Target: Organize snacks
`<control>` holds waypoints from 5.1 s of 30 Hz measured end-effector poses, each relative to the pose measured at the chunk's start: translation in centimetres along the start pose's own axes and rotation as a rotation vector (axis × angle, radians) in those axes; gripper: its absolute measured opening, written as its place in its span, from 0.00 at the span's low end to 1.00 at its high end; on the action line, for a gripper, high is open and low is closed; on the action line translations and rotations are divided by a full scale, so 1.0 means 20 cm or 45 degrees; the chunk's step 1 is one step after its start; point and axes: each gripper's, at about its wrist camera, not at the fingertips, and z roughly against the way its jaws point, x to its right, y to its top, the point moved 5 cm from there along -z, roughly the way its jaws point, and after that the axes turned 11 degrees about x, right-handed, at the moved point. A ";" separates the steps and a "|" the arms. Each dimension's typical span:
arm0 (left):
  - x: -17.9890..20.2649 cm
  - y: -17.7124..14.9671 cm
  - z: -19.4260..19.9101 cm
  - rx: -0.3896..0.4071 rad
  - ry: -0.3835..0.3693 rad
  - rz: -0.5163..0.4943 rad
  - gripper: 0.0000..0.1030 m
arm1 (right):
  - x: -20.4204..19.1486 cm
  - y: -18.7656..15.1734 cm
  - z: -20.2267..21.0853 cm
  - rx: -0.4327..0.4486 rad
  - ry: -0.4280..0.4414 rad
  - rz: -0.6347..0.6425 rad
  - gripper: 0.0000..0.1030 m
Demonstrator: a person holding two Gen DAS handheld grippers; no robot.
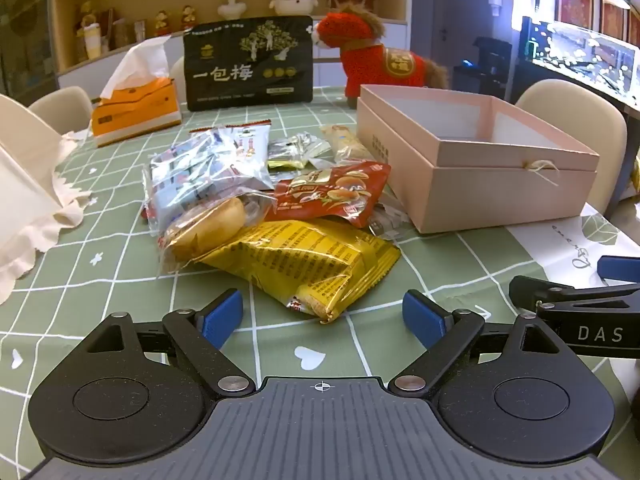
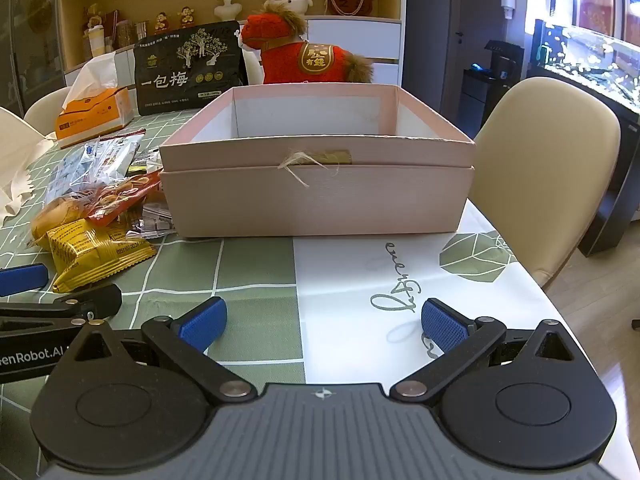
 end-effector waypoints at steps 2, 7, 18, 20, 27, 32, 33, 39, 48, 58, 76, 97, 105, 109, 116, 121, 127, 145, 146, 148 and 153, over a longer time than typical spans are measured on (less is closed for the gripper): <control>0.00 0.00 0.00 0.000 0.001 -0.002 0.90 | 0.00 0.00 0.00 0.001 0.000 -0.001 1.00; 0.00 0.00 0.00 0.001 0.000 -0.001 0.90 | 0.00 0.00 0.00 0.001 0.000 0.001 1.00; 0.00 0.00 0.00 0.001 0.001 -0.001 0.90 | 0.00 0.00 0.00 0.001 0.000 0.000 1.00; 0.00 0.00 0.00 0.001 0.001 -0.001 0.90 | 0.00 0.00 0.00 0.001 0.001 0.000 1.00; 0.00 0.00 0.00 0.001 0.001 -0.001 0.90 | 0.00 0.00 0.00 0.001 0.000 0.000 1.00; 0.00 0.00 0.00 0.001 0.001 -0.001 0.90 | 0.00 0.00 0.00 0.001 0.000 -0.001 1.00; 0.00 0.00 0.00 0.001 0.001 -0.001 0.90 | 0.00 0.00 0.00 0.001 0.000 -0.001 1.00; 0.00 0.00 0.00 0.001 0.001 -0.001 0.90 | 0.00 0.00 0.00 0.001 0.000 -0.001 1.00; 0.00 0.00 0.00 0.001 0.001 -0.001 0.90 | 0.00 0.00 0.01 0.002 0.000 -0.001 1.00; 0.00 0.00 0.00 0.001 0.001 -0.001 0.90 | 0.00 0.00 0.01 0.002 0.000 0.000 1.00; 0.00 0.00 0.00 0.001 0.001 -0.001 0.90 | 0.00 0.00 0.01 0.003 -0.001 0.004 1.00; 0.00 0.00 0.00 0.002 0.002 -0.005 0.90 | -0.01 0.02 0.06 -0.071 0.033 0.027 1.00; -0.04 0.23 0.06 -0.018 0.016 0.076 0.85 | 0.01 0.10 0.02 -0.372 0.175 0.138 1.00; -0.17 0.35 0.01 -0.093 0.001 0.280 0.85 | -0.02 0.10 0.00 -0.337 0.165 0.136 1.00; -0.11 0.46 -0.35 -0.253 -0.129 0.131 0.84 | -0.01 0.11 0.01 -0.364 0.158 0.103 0.99; -0.05 0.39 -0.46 -0.370 -0.273 0.018 0.77 | 0.06 0.18 0.07 -0.293 0.176 0.089 0.99; -0.02 0.28 -0.24 -0.341 -0.295 -0.026 0.74 | 0.05 0.36 -0.09 -0.189 0.165 0.119 0.99; -0.39 0.21 0.07 -0.282 -0.128 0.226 0.73 | -0.53 0.36 -0.30 -0.289 0.411 0.132 0.60; -0.42 0.20 0.07 -0.289 -0.119 0.253 0.73 | -0.56 0.36 -0.30 -0.274 0.395 0.157 0.65; -0.46 0.18 0.09 -0.303 -0.103 0.290 0.73 | -0.61 0.36 -0.32 -0.254 0.379 0.200 0.71; -0.53 0.13 0.20 -0.360 -0.046 0.428 0.73 | -0.68 0.35 -0.32 -0.210 0.388 0.307 0.52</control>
